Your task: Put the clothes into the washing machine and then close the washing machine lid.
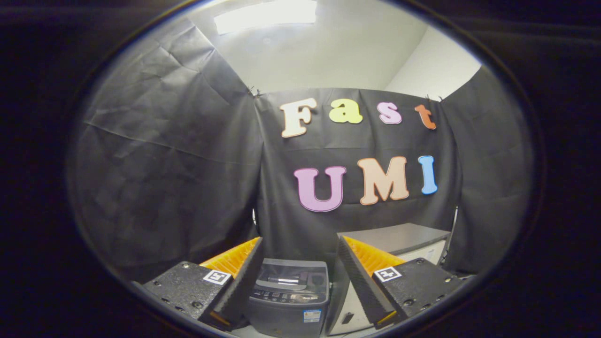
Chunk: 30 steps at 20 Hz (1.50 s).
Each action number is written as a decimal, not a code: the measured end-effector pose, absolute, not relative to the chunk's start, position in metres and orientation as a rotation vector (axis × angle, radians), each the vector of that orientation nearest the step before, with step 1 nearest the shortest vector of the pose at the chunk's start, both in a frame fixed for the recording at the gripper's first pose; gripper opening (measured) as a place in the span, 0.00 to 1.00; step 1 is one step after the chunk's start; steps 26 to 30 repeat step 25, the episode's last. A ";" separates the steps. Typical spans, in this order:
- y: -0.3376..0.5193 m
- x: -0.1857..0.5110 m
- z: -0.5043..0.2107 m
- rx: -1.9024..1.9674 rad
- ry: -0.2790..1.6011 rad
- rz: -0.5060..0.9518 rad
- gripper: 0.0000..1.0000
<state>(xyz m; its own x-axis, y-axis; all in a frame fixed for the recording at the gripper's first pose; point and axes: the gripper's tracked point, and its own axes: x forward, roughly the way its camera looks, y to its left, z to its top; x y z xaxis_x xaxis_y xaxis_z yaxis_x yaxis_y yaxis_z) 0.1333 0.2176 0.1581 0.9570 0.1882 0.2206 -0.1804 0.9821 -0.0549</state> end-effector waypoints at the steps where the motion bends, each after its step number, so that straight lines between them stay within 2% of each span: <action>1: 0.214 0.132 0.155 -0.032 -0.226 0.184 0.96; 15: 0.181 0.110 0.132 0.004 -0.269 0.210 0.96; 30: 0.187 0.120 0.098 -0.046 -0.171 0.254 0.96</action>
